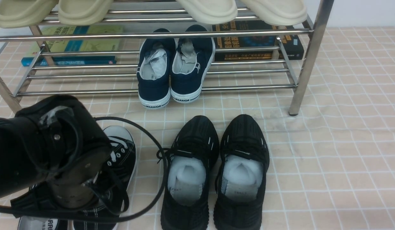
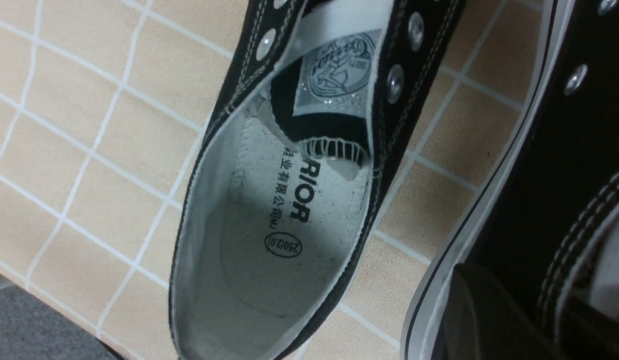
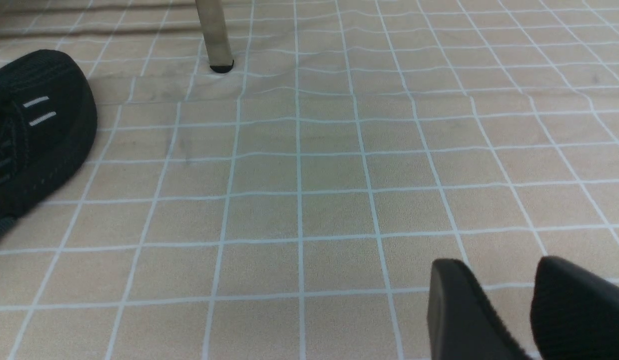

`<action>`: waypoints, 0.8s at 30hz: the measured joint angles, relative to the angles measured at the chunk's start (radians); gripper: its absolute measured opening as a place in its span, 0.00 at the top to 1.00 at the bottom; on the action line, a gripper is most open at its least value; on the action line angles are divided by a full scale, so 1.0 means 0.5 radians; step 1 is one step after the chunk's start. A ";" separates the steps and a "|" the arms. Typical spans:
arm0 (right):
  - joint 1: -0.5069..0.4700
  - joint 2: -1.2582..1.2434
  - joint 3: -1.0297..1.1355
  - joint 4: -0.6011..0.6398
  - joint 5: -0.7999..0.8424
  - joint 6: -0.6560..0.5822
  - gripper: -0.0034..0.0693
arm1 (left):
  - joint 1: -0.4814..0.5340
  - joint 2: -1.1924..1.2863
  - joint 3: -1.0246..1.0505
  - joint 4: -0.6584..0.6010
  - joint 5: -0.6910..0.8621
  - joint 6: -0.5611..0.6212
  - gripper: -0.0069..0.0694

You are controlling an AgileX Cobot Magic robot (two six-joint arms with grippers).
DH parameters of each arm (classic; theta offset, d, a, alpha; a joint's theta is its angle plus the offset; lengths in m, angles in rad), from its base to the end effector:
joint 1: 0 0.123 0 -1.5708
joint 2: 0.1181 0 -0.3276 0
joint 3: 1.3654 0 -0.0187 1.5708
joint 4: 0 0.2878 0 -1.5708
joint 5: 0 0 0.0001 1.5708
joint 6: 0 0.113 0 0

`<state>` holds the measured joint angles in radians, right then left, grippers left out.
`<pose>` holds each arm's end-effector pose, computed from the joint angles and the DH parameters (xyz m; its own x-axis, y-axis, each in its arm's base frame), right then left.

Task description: Take the shoes off the shelf from the light coffee tablecloth by hand.

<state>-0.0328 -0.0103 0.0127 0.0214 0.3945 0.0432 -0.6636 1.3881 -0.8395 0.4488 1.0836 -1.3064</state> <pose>0.0671 -0.0013 0.1668 -0.3023 0.0729 -0.9504 0.0441 0.9971 0.0624 0.2253 -0.1212 0.2345 -0.8514 -0.3709 -0.3709 -0.4389 0.8909 0.1166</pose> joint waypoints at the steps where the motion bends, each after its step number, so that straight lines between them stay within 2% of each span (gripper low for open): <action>1: 0.000 0.000 0.000 0.000 0.000 0.000 0.62 | 0.000 0.000 0.000 -0.002 0.000 0.029 0.83; 4: 0.000 0.000 0.000 0.000 0.000 0.000 0.62 | -0.002 0.000 -0.002 -0.041 0.000 0.079 0.76; 10: 0.000 0.000 0.000 0.000 0.000 0.000 0.62 | -0.038 -0.031 -0.006 -0.130 0.004 0.246 0.55; 14: 0.000 0.000 0.000 0.000 0.000 0.000 0.62 | -0.040 -0.123 -0.081 -0.130 0.145 0.428 0.49; 18: 0.000 0.000 0.000 0.000 0.000 0.000 0.62 | -0.040 -0.278 -0.292 -0.125 0.247 0.815 0.56; 20: 0.000 0.000 0.000 0.000 0.000 0.000 0.62 | -0.040 -0.369 -0.386 -0.144 0.258 1.008 0.62; 23: 0.000 0.000 0.000 0.000 0.000 0.000 0.62 | -0.040 -0.597 -0.521 -0.217 0.273 1.332 0.79; 24: 0.000 0.000 0.000 0.000 0.000 0.000 0.62 | -0.040 -0.629 -0.524 -0.225 0.276 1.371 0.80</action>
<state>-0.0328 -0.0103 0.0127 0.0214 0.3945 0.0432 -0.6835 1.0735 -1.1015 0.3363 1.2214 -0.6207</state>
